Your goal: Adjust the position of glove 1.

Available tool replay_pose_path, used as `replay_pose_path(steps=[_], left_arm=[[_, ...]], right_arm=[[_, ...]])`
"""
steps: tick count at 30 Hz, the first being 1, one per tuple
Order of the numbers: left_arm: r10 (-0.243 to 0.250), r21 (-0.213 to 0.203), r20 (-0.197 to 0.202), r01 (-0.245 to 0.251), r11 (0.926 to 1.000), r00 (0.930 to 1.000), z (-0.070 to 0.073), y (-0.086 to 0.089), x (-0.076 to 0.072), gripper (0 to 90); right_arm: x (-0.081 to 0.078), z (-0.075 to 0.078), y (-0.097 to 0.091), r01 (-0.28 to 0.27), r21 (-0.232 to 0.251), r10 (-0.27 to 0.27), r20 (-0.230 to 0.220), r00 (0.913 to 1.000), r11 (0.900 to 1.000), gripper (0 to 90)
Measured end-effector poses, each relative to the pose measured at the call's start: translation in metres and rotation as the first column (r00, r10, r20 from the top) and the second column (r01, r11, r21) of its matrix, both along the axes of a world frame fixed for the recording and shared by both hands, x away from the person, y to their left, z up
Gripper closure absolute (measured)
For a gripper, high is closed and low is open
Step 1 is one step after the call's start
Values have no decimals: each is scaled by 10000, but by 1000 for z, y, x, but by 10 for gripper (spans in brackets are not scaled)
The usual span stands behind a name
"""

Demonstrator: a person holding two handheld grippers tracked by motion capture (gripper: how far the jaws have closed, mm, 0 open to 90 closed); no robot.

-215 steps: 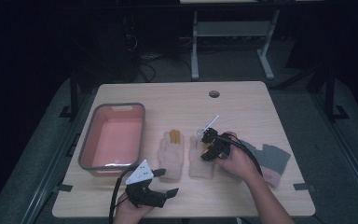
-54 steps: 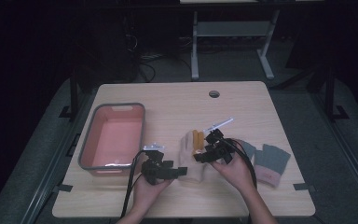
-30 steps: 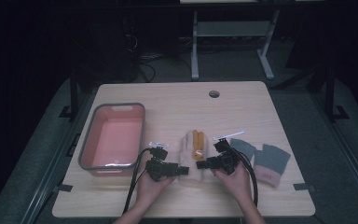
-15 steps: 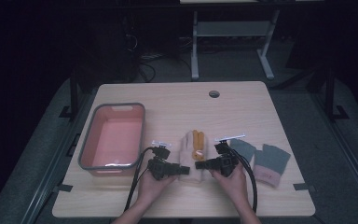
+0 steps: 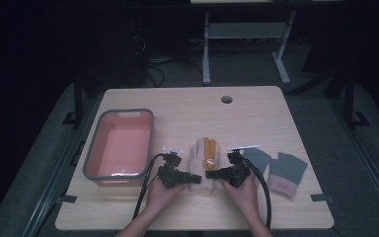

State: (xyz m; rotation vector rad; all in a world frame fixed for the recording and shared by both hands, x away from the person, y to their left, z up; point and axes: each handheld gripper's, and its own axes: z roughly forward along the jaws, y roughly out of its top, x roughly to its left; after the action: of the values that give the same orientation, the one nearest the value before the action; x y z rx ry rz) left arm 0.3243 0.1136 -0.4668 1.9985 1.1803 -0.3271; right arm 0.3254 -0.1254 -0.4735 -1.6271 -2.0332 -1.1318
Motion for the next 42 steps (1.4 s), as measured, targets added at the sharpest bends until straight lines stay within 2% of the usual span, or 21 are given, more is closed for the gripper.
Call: replay_pose_path(steps=[3,14,18,22,24,28,32,34,36,37,38,40,41,42], left_arm=[[-25,-32,-19,25,10000,10000,0,-1,1,621],[5,-428,-131,-10,9991,9999,-1,1,3,657],[19,-407,-95,-23,9992,10000,-1,2,3,664],[6,-433,-84,-9,9991,10000,-2,3,3,668],[17,-469,-94,-21,9989,10000,-2,4,2,668],[21,-521,-117,-27,9986,9999,-4,5,2,665],[41,-494,-48,-43,9988,10000,-4,5,1,663],[49,-533,-88,-54,9986,9999,-4,6,2,662],[102,-576,-180,-112,9983,9998,-5,6,2,661],[102,-576,-180,-112,9983,9998,-5,6,2,661],[113,-618,-200,-125,9980,9997,-6,6,3,662],[141,-688,-330,-163,9975,9994,-6,6,3,662],[135,-714,-356,-160,9973,9993,-6,7,3,663],[137,-789,-362,-166,9967,9992,-7,7,3,664]], right_arm=[[1,-2,0,40,160,-38,-106,9999,9999,697],[3,-2,-1,-113,305,115,-68,9999,9995,761],[3,0,-2,-180,360,184,-107,9998,9992,767],[3,1,-3,-141,303,144,-91,9999,9994,703],[3,3,-4,-173,-11,173,-19,9998,9998,589],[3,4,-4,-210,-118,211,122,9997,9997,529],[5,9,4,-302,-768,332,378,9987,9966,492],[5,9,5,-237,-818,266,346,9990,9964,560],[7,5,6,-164,-429,165,10,9999,9989,635],[7,5,6,-164,-429,165,10,9999,9989,635],[8,2,7,11,-99,-13,-234,9997,10000,688],[9,0,6,5,-20,-5,-235,9997,10000,705],[9,-1,5,76,204,-67,-433,9990,9998,728],[10,-1,4,18,309,-5,-407,9992,9995,751]])
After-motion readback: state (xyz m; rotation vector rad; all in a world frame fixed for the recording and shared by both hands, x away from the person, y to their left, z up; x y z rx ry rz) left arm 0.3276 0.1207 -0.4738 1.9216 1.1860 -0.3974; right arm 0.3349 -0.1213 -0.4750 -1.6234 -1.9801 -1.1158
